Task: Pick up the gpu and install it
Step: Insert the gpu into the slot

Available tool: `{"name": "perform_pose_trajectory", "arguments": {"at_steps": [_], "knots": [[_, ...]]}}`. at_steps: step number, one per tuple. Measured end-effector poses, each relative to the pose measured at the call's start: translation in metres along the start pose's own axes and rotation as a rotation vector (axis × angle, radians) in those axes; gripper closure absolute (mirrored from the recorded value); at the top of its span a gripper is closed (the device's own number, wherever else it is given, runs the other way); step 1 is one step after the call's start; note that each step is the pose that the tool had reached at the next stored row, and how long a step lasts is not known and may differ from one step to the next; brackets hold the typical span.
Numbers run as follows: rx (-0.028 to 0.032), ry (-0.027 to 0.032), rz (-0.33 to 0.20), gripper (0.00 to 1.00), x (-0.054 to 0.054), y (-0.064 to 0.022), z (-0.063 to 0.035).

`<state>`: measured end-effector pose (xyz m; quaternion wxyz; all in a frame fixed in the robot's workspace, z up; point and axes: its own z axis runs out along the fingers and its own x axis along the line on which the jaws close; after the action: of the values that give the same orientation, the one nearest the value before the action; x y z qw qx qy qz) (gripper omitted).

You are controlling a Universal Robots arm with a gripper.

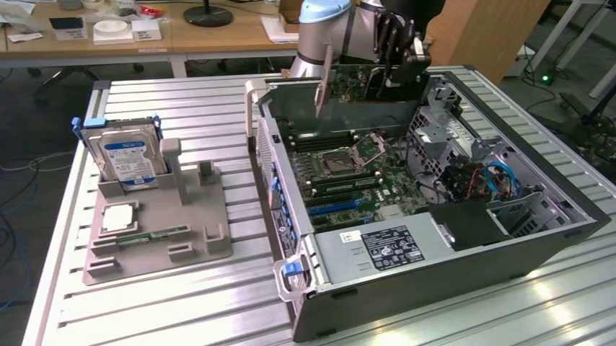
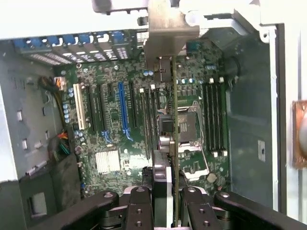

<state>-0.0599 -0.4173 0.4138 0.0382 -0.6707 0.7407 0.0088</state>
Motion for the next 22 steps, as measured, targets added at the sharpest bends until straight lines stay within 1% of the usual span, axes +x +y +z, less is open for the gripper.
{"name": "perform_pose_trajectory", "arguments": {"at_steps": [4, 7, 17, 19, 22], "knots": [[-0.0040, -0.0022, -0.058, 0.72, 0.0001, 0.0000, 0.0001], [-0.0056, -0.0032, -0.083, 0.72, 0.0004, 0.0001, 0.0001], [-0.0059, -0.0033, -0.085, 0.72, 0.0005, 0.0000, 0.0001], [-0.0041, -0.0034, -0.086, 0.72, 0.0005, 0.0000, 0.0001], [-0.0039, -0.0026, -0.085, 0.72, 0.0005, 0.0001, 0.0001]]}}
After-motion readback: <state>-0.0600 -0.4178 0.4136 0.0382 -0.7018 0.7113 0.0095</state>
